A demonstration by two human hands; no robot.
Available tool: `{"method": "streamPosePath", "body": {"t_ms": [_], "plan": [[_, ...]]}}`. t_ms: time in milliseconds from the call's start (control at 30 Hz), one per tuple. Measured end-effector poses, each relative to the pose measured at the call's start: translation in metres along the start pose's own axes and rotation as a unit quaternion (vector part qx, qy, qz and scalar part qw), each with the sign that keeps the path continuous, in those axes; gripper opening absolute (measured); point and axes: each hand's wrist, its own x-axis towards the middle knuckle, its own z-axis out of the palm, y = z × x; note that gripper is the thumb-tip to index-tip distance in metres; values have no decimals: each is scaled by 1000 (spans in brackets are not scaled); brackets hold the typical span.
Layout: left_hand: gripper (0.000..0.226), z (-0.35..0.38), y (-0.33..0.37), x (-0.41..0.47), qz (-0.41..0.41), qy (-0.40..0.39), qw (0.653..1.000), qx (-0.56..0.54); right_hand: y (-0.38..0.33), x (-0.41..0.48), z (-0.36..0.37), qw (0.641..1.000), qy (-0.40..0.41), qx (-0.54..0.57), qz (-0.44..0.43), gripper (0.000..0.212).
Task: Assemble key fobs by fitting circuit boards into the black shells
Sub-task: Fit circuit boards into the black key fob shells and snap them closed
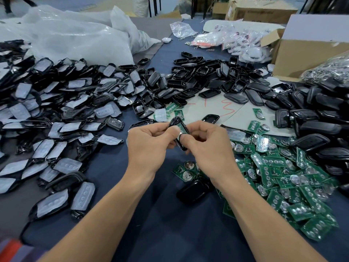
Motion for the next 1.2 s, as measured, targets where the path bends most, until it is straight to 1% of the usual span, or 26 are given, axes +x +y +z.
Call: {"method": "streamPosePath", "body": {"t_ms": [33, 100, 167, 200, 267, 300, 333, 400, 467, 600, 700, 800, 900, 1000, 1100, 1200], "plan": [[20, 0, 0, -1, 4, 4, 1000, -1, 0, 0, 1, 1000, -9, 4, 1, 8], [17, 0, 1, -1, 1, 1, 1000, 2, -1, 0, 1, 1000, -19, 13, 4, 8], [8, -1, 2, -2, -22, -29, 999, -14, 0, 3, -2, 1000, -10, 22, 9, 9], [7, -1, 4, -2, -37, -54, 997, -31, 1, 5, -5, 1000, 0, 21, 10, 13], [38, -5, 5, -1, -41, -91, 995, -24, 3, 8, -12, 1000, 13, 6, 10, 25], [52, -7, 5, 1, -24, -103, 994, 5, 3, 10, -15, 1000, 13, -3, 9, 26], [58, -10, 6, 2, -1, -116, 992, 41, 2, 10, -19, 1000, 6, -13, 5, 26], [53, -12, 7, 4, 23, -152, 985, 83, 1, 12, -24, 999, -5, -34, -11, 29], [46, -11, 5, 2, 19, -177, 980, 91, 2, 14, -28, 999, 6, -42, -19, 30], [38, -9, 3, 0, 7, -176, 982, 64, 4, 14, -30, 999, 32, -21, -13, 28], [38, -6, 1, -1, 1, -180, 981, 67, 3, 12, -28, 1000, 25, -8, -10, 26], [30, -3, 2, -2, -1, -177, 982, 61, 4, 11, -26, 1000, 15, -7, -13, 23], [37, -1, 3, -2, -1, -161, 986, 45, 2, 12, -28, 1000, 3, 23, -4, 25], [50, 0, 1, -2, 7, -156, 987, 42, 1, 11, -29, 1000, -4, 13, -1, 29], [54, 1, -1, -3, 17, -144, 989, 41, 1, 9, -23, 1000, 24, -3, 3, 30], [53, 2, -3, -2, 22, -111, 993, 35, 0, 5, -17, 992, 105, -63, -27, 28]]}}
